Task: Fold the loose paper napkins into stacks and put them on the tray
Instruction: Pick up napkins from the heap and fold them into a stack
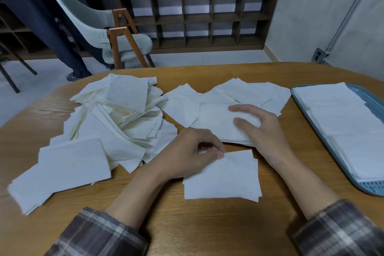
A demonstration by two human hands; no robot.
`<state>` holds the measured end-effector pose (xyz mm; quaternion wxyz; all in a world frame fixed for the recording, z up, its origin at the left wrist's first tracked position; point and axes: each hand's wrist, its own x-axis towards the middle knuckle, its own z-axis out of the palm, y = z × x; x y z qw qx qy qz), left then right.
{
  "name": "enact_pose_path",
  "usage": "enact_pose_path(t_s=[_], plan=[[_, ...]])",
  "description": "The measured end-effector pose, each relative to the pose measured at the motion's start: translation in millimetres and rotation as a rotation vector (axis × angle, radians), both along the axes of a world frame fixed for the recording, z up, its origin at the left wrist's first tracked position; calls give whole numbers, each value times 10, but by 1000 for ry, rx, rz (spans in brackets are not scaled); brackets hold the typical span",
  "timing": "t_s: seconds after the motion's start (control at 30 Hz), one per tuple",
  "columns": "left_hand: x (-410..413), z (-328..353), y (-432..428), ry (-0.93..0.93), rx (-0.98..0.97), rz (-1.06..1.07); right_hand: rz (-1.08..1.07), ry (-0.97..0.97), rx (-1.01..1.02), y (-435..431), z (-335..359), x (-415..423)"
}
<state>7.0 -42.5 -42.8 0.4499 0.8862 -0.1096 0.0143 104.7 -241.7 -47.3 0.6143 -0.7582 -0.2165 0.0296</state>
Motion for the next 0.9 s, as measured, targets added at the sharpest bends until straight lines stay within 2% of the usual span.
enact_pose_path(t_s=[0.17, 0.23, 0.33, 0.43, 0.6, 0.9], plan=[[14, 72, 20, -25, -244, 160, 61, 196, 196, -2, 91, -29], [36, 65, 30, -60, -299, 234, 148, 267, 229, -9, 104, -50], [61, 47, 25, -136, -336, 327, 227, 214, 151, 14, 89, -114], [68, 52, 24, -139, -392, 384, 90, 168, 89, 41, 107, -130], [58, 90, 53, -107, -403, 488, 140, 238, 200, -16, 127, -90], [53, 116, 71, -176, -403, 498, 241, 145, 85, 26, 90, -110]])
